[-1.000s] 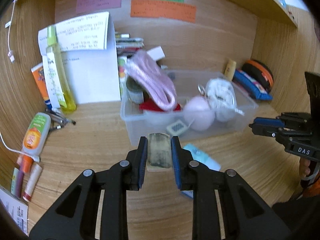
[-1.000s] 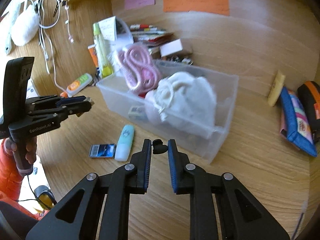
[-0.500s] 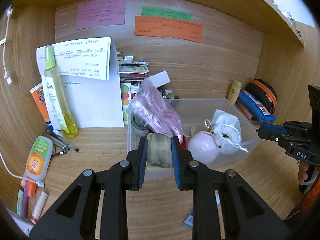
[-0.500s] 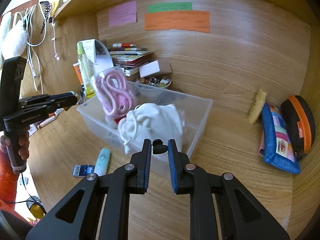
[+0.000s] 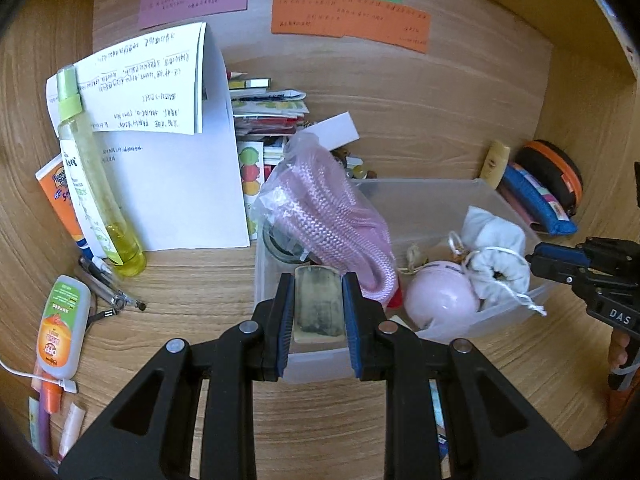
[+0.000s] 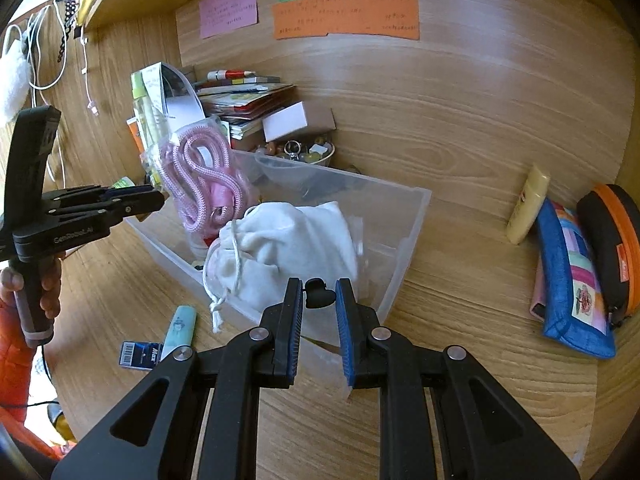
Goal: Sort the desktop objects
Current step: 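Carry the eraser and black piece over the clear box and lower them, then open both grippers to drop the eraser and black piece into the box, then move the left gripper to the blue Max box while the right moves to the light blue tube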
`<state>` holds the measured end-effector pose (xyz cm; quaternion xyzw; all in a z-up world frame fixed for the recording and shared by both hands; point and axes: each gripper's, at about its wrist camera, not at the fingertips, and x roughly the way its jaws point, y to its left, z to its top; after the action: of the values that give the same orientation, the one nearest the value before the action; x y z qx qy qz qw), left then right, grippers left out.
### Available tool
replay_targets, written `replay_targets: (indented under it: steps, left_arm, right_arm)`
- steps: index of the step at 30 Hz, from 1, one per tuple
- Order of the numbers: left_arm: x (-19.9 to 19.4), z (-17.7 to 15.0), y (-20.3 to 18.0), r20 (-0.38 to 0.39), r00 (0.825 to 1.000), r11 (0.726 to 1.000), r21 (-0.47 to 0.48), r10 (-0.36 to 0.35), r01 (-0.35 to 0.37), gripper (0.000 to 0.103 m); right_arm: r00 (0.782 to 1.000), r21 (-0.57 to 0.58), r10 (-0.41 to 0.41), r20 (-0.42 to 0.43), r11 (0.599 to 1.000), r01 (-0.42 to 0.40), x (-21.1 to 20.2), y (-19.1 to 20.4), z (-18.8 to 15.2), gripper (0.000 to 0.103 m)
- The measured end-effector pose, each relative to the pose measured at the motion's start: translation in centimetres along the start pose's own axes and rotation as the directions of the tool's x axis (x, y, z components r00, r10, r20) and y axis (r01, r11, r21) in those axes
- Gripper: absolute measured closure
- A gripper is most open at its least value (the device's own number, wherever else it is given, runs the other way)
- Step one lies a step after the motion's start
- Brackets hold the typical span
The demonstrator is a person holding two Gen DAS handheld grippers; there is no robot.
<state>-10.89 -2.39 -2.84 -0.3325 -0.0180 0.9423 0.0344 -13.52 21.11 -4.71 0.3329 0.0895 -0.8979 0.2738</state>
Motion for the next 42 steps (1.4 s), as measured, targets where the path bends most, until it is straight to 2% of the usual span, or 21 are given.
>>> replay_targets:
  steps: [7,12,15,17,21,26,29,31,33,36,39,42]
  left_arm:
    - [0.4,-0.1,-0.2,-0.01,1.0,0.999,0.023,0.025,-0.025,0.08]
    - [-0.1,0.1,-0.5,0.001,1.0,0.999,0.037,0.013,-0.013,0.077]
    - [-0.7,0.2,-0.7,0.015,1.0,0.999,0.044,0.009,-0.01,0.07]
    - [-1.2,0.2,-0.8,0.024,1.0,0.999,0.048,0.003,-0.005,0.067]
    - [-2.2,-0.1,-1.0,0.042,0.999,0.999,0.053,0.003,-0.005,0.058]
    - [-3.9,-0.5,-1.5,0.079,0.997,0.998,0.062,0.018,-0.023,0.038]
    - [-4.8,-0.9,-1.7,0.084,0.996,0.997,0.07,0.011,-0.017,0.033]
    - [-5.2,-1.2,-1.9,0.085,0.996,0.997,0.073,0.013,-0.019,0.023]
    - [-5.6,-1.7,-2.3,0.083,0.997,0.996,0.083,0.007,-0.014,0.023]
    - [-5.6,-2.5,-2.7,0.056,0.998,0.995,0.099,-0.004,-0.002,0.023]
    - [-5.2,-3.7,-3.2,0.013,1.0,0.993,0.114,-0.014,0.012,0.012]
    - [-4.8,-5.2,-3.7,-0.03,0.999,0.991,0.133,-0.025,0.029,0.012]
  right_arm:
    - [1.0,-0.02,-0.009,-0.007,1.0,0.008,0.7,0.5,0.1,0.088]
    - [1.0,-0.016,-0.012,-0.007,1.0,0.011,0.6,0.5,0.1,0.088]
    - [1.0,-0.01,-0.023,-0.004,1.0,0.023,0.4,0.5,0.2,0.08]
    - [1.0,-0.001,-0.027,0.006,1.0,0.027,0.2,0.5,0.3,0.071]
    - [0.998,0.008,-0.038,0.04,0.999,0.038,-0.8,0.7,0.4,0.062]
    - [0.995,0.007,-0.063,0.073,0.998,0.062,-1.9,1.1,0.5,0.043]
    - [0.993,0.002,-0.077,0.09,0.997,0.077,-2.5,1.4,0.4,0.031]
    - [0.991,0.0,-0.085,0.098,0.996,0.086,-2.9,1.7,0.2,0.027]
    - [0.99,-0.004,-0.092,0.103,0.996,0.093,-3.3,1.9,0.0,0.021]
    - [0.989,-0.008,-0.104,0.108,0.994,0.105,-3.8,2.2,-0.4,0.02]
    - [0.99,-0.003,-0.1,0.099,0.995,0.101,-4.0,2.2,-0.7,0.019]
    - [0.992,0.008,-0.087,0.086,0.996,0.087,-4.3,2.0,-1.3,0.019]
